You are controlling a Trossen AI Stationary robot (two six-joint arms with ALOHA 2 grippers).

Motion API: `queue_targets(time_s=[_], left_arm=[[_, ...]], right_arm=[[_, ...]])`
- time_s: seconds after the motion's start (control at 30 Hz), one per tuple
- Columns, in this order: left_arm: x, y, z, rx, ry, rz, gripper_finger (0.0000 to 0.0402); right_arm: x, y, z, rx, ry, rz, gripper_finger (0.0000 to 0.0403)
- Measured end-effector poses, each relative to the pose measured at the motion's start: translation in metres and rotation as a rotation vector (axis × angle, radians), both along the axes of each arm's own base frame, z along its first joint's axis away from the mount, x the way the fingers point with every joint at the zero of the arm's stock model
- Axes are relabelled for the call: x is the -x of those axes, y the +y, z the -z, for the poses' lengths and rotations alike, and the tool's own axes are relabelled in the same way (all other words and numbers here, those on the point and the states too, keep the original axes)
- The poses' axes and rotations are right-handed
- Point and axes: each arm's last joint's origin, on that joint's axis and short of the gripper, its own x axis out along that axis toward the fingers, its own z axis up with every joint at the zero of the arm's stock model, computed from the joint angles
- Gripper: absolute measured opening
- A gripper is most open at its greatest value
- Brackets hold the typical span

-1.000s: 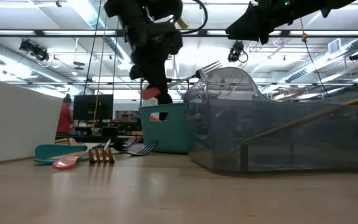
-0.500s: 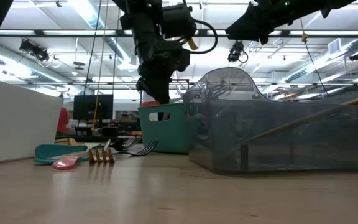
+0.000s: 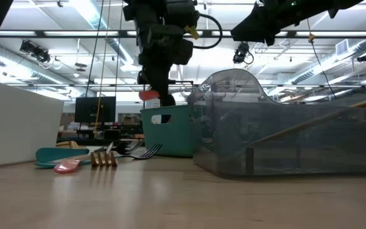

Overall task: Sort silverware by color (type)
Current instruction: Put the orange silver fork into the blue bin

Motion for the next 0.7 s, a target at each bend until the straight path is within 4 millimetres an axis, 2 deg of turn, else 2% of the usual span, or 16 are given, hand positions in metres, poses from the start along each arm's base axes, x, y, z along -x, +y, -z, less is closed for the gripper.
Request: queue_targets(time_s=[0.17,0.3,0.5,0.7], left_arm=[[-0.003,0.001,-0.016,-0.034,-0.016,0.004,0.002],[-0.005,0.003,-0.024,-0.105,-0.027,0.005,0.002],[-0.005,0.003,-0.041,-0.179,-0.051,-0.007,0.002],[-0.007,0.003,-0.05,-0.188,-0.078,0.002,0.002]], right_arm=[[-0.014,0.0,0.016,-0.029,0.077,-0.099,0.0174],[-0.026,-0.003,0.026,-0.027,0.108,-0.097,0.0174],[-0.027,-0.006,0.027,-0.055,0.092,-0.073,0.0174],[-0.027,0.0,0.029,-0.011,0.134,-0.044,0.0171]])
